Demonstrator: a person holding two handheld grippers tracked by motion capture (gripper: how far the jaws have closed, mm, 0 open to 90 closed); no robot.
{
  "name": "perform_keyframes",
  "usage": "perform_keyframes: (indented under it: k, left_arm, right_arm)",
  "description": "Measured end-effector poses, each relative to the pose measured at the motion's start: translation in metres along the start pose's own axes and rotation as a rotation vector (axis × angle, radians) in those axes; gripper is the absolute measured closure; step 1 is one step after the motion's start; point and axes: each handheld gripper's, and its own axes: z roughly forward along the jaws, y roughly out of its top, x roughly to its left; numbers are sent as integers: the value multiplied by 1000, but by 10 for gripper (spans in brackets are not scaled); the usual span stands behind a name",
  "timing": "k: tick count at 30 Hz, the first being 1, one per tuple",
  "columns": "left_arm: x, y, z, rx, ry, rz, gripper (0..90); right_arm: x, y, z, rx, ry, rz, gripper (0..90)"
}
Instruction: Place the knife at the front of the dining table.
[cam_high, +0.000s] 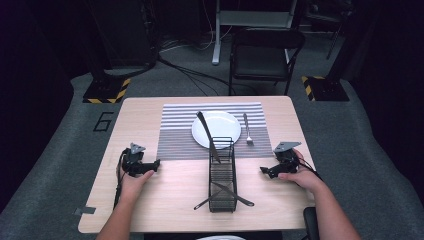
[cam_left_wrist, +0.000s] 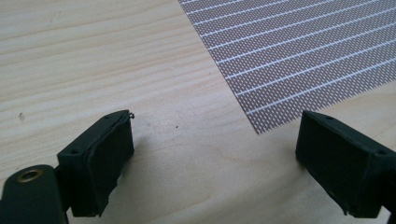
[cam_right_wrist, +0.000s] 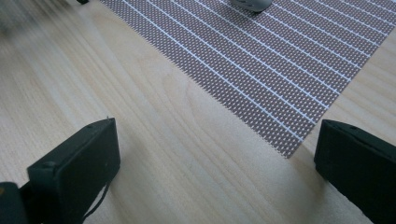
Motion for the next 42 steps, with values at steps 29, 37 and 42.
perform_keyframes:
  k: [29,37,42]
  left_arm:
    - [0,0,-5,-12,-16,-3,238]
    - [-2,6,-21,-44,-45,-47,344]
    - [-6,12,-33,-51,-50,-53,372]
  right_arm:
    - [0,0,0,0,1,-1,0]
    - [0,0,0,-1,1,-1,0]
    - [0,0,0,-1,2,-1,0]
